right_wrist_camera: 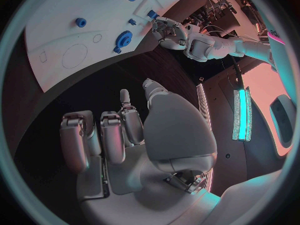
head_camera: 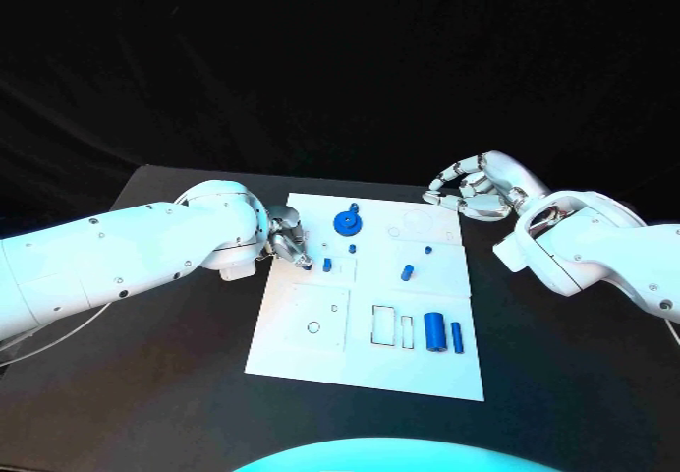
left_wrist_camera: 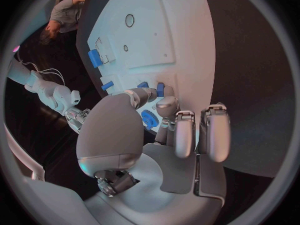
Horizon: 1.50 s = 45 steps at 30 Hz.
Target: Assemble the parts on the task board
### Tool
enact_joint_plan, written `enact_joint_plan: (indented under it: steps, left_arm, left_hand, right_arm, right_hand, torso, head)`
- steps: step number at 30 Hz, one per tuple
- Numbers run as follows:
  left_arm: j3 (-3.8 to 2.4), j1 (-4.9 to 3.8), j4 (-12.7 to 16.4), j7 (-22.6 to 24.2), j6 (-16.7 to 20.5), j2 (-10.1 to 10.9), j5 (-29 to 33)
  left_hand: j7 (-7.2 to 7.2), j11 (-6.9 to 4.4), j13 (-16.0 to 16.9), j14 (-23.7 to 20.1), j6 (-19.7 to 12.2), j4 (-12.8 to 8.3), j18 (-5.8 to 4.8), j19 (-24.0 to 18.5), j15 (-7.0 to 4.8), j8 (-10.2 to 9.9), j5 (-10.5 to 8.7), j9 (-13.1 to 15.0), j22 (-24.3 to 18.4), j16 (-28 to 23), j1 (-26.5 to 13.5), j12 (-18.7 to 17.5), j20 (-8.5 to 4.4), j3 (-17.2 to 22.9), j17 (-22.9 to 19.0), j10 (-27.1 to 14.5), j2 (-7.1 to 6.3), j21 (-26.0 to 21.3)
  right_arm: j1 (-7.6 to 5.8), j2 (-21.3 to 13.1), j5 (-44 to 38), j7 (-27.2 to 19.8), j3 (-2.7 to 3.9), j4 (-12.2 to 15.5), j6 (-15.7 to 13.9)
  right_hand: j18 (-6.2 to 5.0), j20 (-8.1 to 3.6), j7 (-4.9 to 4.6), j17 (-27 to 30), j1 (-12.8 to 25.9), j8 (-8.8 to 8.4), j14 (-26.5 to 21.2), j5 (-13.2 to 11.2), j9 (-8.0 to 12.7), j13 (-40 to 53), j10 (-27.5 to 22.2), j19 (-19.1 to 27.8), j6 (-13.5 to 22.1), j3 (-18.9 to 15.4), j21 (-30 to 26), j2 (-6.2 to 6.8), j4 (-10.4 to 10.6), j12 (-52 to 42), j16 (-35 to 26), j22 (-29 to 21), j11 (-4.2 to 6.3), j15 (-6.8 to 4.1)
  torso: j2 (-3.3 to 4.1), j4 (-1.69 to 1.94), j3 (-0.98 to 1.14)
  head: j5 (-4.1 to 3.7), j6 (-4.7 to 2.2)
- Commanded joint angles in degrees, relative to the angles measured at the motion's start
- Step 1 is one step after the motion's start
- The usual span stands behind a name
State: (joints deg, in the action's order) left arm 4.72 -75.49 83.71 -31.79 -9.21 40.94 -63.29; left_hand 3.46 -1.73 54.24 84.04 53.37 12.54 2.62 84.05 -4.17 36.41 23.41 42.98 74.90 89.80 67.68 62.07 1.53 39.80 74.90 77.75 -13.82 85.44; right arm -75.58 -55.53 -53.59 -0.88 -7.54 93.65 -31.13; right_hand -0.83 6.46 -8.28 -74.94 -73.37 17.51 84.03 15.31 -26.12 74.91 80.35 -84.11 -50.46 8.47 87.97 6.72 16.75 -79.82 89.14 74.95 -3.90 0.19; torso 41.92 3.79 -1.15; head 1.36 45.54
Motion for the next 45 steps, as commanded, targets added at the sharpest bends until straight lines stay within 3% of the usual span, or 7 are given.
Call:
enact_joint_plan:
  steps: [1, 20, 29, 45]
  left_arm:
    - [0.08, 0.14, 0.0, -0.3, -1.7, -0.4, 0.2]
    - [0.09, 0.24, -1.0, -0.9, -2.4, -1.4, 0.4]
    - [0.09, 0.25, -1.3, -1.3, -2.9, -1.4, 0.3]
    - [0.09, 0.25, -1.4, -1.8, -2.1, -1.1, 0.2]
  left_hand:
    - [-0.9, 0.03, -0.1, 6.0, 0.8, -8.7, -0.75, 2.1, -0.54, 0.3, -0.47, 0.1, 7.2, 0.2, -0.8, -0.3, -0.53, 8.3, 15.1, 0.6, -0.22, 0.4]
    - [-1.77, -0.58, 0.4, 6.0, 1.5, -7.1, -0.76, 2.1, -1.06, 0.4, -1.14, 0.0, 7.3, 0.2, -3.2, 0.2, -0.88, 5.0, 15.1, 1.3, -0.19, 0.3]
    - [-2.12, -0.87, 0.7, 6.0, 2.6, -3.4, -0.78, 2.1, -1.35, -0.2, -1.65, -0.8, 7.3, 0.2, -6.3, 0.5, -1.14, 0.0, 15.1, 1.2, -0.67, 0.3]
    - [-2.11, -0.86, 0.9, 6.0, 3.4, 1.0, -0.76, 2.1, -1.39, -0.8, -1.65, -1.7, 7.3, 0.2, -7.6, 0.7, -1.14, -6.4, 15.1, 1.1, -0.64, 0.2]
  right_arm:
    - [0.03, 0.0, -0.4, -0.4, 0.0, 0.1, 0.6]
    - [0.03, -0.3, -0.4, -0.5, 0.0, 0.4, 0.4]
    - [0.03, -0.4, -0.4, -0.6, 0.0, 0.4, 0.3]
    - [0.03, -0.5, -0.4, -0.7, 0.0, 0.5, 0.1]
  right_hand:
    - [0.2, -0.47, -0.14, -11.6, 0.2, 0.18, 5.1, 0.2, -0.1, 4.3, -0.2, -4.5, 0.3, 0.0, -0.2, -0.06, -0.1, 0.1, -0.4, 13.6, 0.06, -0.35]
    - [0.18, -0.49, -0.12, -11.5, 0.3, 0.24, 5.1, 0.3, -0.2, 4.2, -0.2, -4.4, 0.3, 0.0, -0.3, -0.03, -0.1, 0.2, -0.4, 13.6, 0.08, -0.37]
    - [0.17, -0.49, -0.13, -11.5, 0.3, 0.24, 5.1, 0.3, -0.2, 4.2, -0.3, -4.4, 0.3, 0.0, -0.3, -0.01, -0.1, 0.3, -0.4, 13.5, 0.07, -0.37]
    - [0.14, -0.5, -0.15, -11.4, 1.0, 0.25, 5.1, 0.2, -0.3, 4.2, -0.3, -4.3, 0.5, -0.3, -0.4, 0.05, 0.0, 0.3, -0.5, 13.5, 0.05, -0.36]
  torso:
    - [0.05, -0.03, 0.0]
    - [-0.04, 0.0, 0.03]
    - [-0.01, 0.02, 0.01]
    - [0.03, -0.02, -0.04]
  head:
    - [-0.04, 0.06]
    - [-0.35, 0.41]
    - [-0.38, 0.44]
    - [-0.37, 0.54]
